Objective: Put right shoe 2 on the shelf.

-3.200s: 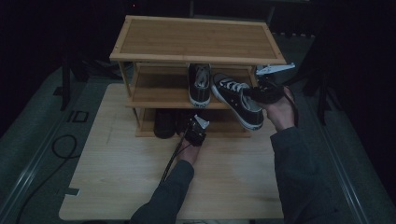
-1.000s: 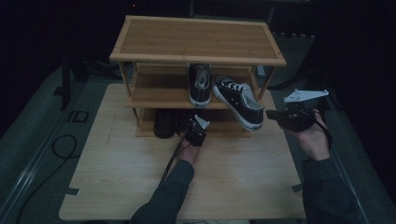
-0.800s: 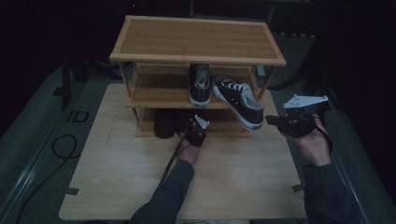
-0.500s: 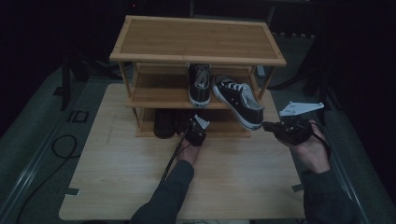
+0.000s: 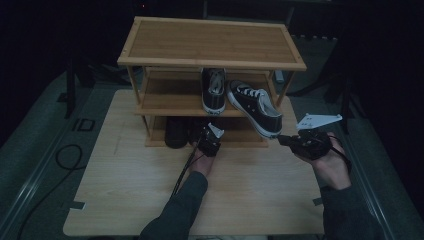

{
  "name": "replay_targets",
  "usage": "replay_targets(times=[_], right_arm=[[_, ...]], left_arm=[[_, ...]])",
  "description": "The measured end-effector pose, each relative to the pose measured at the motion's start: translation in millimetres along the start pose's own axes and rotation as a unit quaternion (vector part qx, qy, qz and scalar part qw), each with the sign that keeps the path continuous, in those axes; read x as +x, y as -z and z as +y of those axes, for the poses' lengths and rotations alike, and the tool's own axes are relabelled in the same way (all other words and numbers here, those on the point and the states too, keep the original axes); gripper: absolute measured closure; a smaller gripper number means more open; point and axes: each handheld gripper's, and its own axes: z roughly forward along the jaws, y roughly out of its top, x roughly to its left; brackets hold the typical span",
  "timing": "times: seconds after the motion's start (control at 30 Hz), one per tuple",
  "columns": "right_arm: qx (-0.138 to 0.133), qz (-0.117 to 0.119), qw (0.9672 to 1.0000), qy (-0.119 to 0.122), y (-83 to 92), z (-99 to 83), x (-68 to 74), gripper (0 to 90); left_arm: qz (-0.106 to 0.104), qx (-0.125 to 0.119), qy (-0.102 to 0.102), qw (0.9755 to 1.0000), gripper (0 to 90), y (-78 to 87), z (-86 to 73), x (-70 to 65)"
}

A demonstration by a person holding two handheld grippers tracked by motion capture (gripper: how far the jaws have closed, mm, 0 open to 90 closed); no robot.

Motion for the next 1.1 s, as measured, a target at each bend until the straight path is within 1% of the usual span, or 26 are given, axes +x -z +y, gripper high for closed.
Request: replay_targets(times=[0.17,0.47,0.5,0.53,0.7,0.87,1.0,1.1], right_arm=[[-0.002,0.004,1.0000,-0.002,-0.4,1.1,0.4,90.0],[-0.012,0.020,0.9997,0.006,-6.2,8.7,3.5,90.0],[-0.014,0.023,0.9996,0.006,-6.7,10.0,4.5,90.0],[-0.015,0.025,0.9995,0.011,-7.9,12.5,6.8,90.0],[-0.018,0.041,0.9989,0.014,-15.5,18.2,12.5,90.0],[-0.019,0.052,0.9983,0.015,-22.4,22.4,13.1,90.0],[-0.017,0.049,0.9984,0.023,-27.4,27.0,17.2,90.0],[-0.020,0.054,0.9981,0.024,-30.7,30.4,19.2,90.0]], left_arm=[[0.000,0.000,0.000,1.0000,90.0,-0.1,0.0,0.1],[0.000,0.000,0.001,1.0000,90.0,-0.1,0.0,0.1],[-0.003,0.000,0.005,1.0000,90.0,-0.3,-0.1,-0.4],[-0.003,0.000,0.005,1.0000,90.0,-0.3,-0.1,-0.4],[-0.002,-0.001,0.006,1.0000,90.0,-0.4,-0.1,-0.5],[0.000,-0.001,0.004,1.0000,90.0,-0.4,-0.1,-0.4],[0.001,-0.001,0.005,1.0000,90.0,-0.4,-0.1,-0.4],[0.000,-0.001,0.005,1.0000,90.0,-0.3,-0.1,-0.4]])
